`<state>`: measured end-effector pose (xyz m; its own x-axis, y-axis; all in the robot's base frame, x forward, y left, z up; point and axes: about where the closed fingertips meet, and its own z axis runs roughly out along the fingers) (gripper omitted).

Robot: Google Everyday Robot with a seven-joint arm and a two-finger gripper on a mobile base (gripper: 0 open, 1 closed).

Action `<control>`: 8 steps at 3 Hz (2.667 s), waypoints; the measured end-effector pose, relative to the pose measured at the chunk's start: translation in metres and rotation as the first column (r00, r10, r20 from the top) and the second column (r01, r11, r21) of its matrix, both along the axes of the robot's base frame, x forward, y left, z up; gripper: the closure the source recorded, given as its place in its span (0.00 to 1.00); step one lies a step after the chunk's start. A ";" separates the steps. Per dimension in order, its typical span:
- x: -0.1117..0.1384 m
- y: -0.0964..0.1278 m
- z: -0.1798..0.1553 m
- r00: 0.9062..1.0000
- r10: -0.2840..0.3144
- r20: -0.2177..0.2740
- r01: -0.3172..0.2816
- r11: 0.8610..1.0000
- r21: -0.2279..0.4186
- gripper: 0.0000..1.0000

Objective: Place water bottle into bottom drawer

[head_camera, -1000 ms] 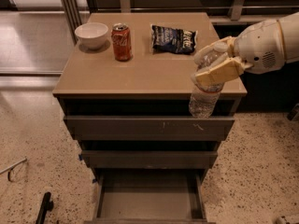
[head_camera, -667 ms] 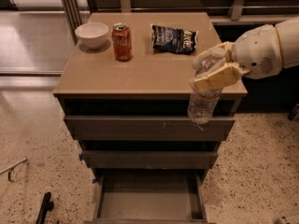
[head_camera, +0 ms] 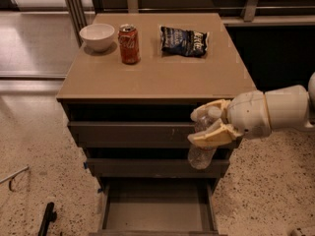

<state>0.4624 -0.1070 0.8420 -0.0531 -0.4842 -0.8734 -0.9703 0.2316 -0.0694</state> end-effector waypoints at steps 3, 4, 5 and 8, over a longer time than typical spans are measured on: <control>-0.009 0.010 -0.110 0.999 0.049 -0.013 -0.049 0.999 -0.020 1.00; 0.006 0.021 -0.158 0.998 0.055 0.044 -0.054 0.998 -0.009 1.00; 0.016 0.036 -0.231 0.998 0.059 0.019 -0.060 0.998 0.024 1.00; 0.011 0.053 -0.330 0.992 0.086 -0.087 -0.083 0.996 0.032 1.00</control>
Offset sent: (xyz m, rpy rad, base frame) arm -0.0094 0.0056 -0.0722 -0.0093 0.0370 0.0401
